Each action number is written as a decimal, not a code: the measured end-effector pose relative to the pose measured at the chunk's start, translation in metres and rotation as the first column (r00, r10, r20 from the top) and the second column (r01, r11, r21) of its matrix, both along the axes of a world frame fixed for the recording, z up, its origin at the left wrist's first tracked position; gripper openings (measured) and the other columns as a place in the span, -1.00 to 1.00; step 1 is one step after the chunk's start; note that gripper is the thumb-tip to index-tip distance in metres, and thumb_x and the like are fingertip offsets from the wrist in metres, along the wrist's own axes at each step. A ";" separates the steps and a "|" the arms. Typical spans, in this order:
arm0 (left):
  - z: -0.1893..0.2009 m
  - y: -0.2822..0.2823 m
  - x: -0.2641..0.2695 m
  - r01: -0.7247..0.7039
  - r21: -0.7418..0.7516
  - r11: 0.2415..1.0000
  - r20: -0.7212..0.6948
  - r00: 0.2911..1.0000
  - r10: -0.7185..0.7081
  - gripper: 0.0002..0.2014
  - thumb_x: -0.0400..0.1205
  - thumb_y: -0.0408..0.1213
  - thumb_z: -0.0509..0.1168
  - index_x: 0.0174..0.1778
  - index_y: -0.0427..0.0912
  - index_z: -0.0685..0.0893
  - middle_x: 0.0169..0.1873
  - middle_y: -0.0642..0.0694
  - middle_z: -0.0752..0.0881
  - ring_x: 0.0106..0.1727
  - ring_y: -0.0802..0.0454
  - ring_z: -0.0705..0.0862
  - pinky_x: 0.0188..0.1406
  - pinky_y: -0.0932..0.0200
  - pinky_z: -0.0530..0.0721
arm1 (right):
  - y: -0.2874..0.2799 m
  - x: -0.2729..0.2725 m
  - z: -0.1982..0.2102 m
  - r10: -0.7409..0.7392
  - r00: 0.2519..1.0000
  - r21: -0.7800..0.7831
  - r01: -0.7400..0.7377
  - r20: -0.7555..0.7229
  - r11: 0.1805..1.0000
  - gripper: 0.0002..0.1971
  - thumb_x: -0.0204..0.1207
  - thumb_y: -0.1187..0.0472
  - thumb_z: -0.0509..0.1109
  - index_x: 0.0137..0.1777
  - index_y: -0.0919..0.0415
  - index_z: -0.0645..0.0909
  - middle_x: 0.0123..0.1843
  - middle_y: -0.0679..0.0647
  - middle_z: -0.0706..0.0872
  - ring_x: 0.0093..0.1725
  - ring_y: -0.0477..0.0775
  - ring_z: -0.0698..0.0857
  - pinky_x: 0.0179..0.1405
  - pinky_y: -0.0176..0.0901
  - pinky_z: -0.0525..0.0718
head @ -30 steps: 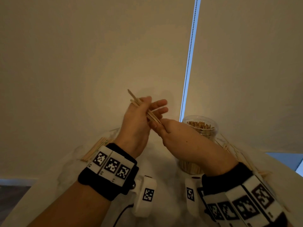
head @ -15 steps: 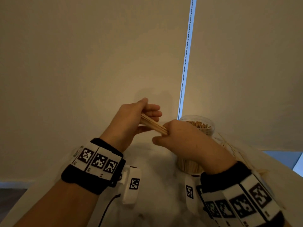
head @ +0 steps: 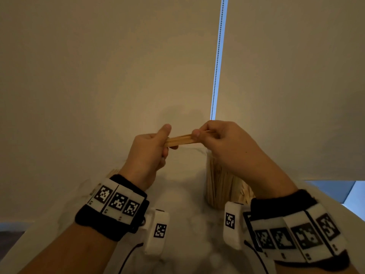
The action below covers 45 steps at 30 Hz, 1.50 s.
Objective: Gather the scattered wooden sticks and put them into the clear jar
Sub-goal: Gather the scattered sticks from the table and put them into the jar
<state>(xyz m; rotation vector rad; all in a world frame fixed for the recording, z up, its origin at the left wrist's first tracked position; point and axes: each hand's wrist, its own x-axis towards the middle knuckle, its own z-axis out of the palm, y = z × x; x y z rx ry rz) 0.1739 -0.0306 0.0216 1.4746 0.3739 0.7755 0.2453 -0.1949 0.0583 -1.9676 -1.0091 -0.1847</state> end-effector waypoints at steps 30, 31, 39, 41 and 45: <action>-0.021 -0.061 0.075 0.439 0.390 0.810 -0.390 0.875 -0.286 0.05 0.44 -0.26 0.66 0.72 -0.21 0.10 0.32 0.09 0.48 0.26 0.18 0.47 -0.21 0.71 0.45 | -0.022 0.054 0.059 -0.072 0.841 -0.613 0.447 0.536 0.652 -0.70 0.59 -0.03 0.43 0.12 0.20 0.76 -0.04 0.07 0.74 0.05 0.17 0.73 0.06 0.00 0.72; -0.023 -0.060 0.076 0.436 0.391 0.810 -0.389 0.876 -0.285 0.06 0.44 -0.25 0.66 0.72 -0.21 0.11 0.32 0.07 0.46 0.27 0.17 0.48 -0.12 0.67 0.46 | -0.021 0.053 0.063 -0.062 0.846 -0.632 0.443 0.530 0.636 -0.68 0.62 -0.03 0.40 0.12 0.22 0.77 -0.02 0.08 0.72 0.07 0.17 0.72 0.05 -0.02 0.70; -0.027 -0.057 0.080 0.449 0.388 0.805 -0.378 0.874 -0.305 0.09 0.40 -0.20 0.69 0.71 -0.18 0.10 0.31 0.08 0.51 0.29 0.13 0.54 0.28 0.22 0.50 | -0.013 0.059 0.051 -0.112 0.889 -0.607 0.390 0.444 0.692 -0.75 0.57 0.08 0.46 0.14 0.23 0.70 0.08 0.10 0.75 0.07 0.15 0.72 0.00 -0.06 0.69; -0.028 -0.055 0.082 0.453 0.384 0.805 -0.376 0.873 -0.312 0.10 0.39 -0.22 0.70 0.70 -0.19 0.10 0.34 0.05 0.54 0.33 0.11 0.57 0.31 0.18 0.53 | -0.010 0.063 0.042 -0.103 0.909 -0.590 0.345 0.404 0.730 -0.76 0.56 0.14 0.50 0.16 0.21 0.67 0.14 0.11 0.76 0.11 0.15 0.71 -0.04 -0.11 0.62; -0.033 -0.052 0.086 0.438 0.386 0.812 -0.332 0.887 -0.322 -0.10 0.35 -0.30 0.72 0.51 -0.13 0.31 0.21 0.07 0.69 0.19 0.25 0.69 0.19 0.21 0.68 | -0.002 0.067 0.030 -0.043 0.973 -0.690 0.193 0.229 0.698 -0.73 0.74 0.22 0.20 0.29 0.23 0.66 0.21 0.16 0.75 0.16 0.16 0.70 0.08 -0.10 0.61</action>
